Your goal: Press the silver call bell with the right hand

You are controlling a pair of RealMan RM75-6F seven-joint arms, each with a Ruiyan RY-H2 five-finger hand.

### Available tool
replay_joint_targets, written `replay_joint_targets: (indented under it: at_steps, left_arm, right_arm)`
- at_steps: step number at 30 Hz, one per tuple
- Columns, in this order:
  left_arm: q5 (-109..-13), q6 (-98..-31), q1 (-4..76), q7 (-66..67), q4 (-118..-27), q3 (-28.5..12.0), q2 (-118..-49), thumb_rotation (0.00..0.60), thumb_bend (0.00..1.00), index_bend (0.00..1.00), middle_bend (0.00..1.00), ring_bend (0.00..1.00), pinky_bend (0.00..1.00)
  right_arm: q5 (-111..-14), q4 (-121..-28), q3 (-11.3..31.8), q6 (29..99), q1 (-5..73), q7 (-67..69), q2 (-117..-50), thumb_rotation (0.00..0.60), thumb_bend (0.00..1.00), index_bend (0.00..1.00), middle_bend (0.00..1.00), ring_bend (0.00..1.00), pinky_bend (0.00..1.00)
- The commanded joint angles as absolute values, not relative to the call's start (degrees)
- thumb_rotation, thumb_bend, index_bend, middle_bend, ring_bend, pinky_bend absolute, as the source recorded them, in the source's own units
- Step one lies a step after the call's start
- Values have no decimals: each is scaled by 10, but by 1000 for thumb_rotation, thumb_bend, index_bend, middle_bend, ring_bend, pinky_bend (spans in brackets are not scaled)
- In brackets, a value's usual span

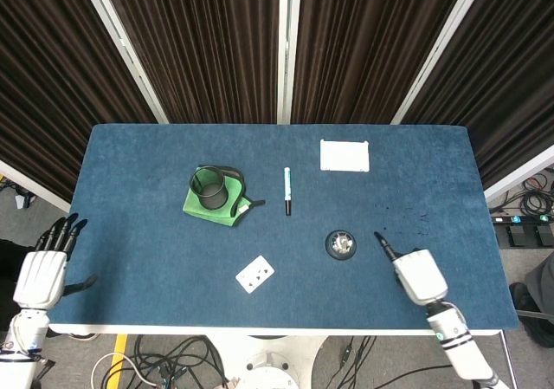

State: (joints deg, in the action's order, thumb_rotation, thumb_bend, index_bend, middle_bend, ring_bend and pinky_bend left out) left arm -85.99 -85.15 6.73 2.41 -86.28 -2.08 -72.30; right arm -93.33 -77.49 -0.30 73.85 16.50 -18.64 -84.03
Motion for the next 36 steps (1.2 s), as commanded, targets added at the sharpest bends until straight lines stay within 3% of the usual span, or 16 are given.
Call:
replay_joint_targets:
  at_steps: [1, 12, 36]
  left_arm:
    - [-860, -851, 67, 24, -863, -21, -721, 600, 27, 90, 11, 0, 162]
    - [-851, -840, 67, 16, -854, -21, -718, 600, 27, 90, 11, 0, 162]
    - [-845, -830, 67, -1, -833, -21, -723, 600, 27, 90, 11, 0, 162]
  right_arm:
    - [-925, -771, -4, 704, 182, -217, -868, 600, 1000, 0, 897, 858, 755]
    - [-884, -763, 7, 651, 205, -287, -914, 600, 1000, 0, 897, 858, 755]
    - [-840, -749, 9, 634, 216, -314, -934, 600, 1000, 0, 897, 858, 755]
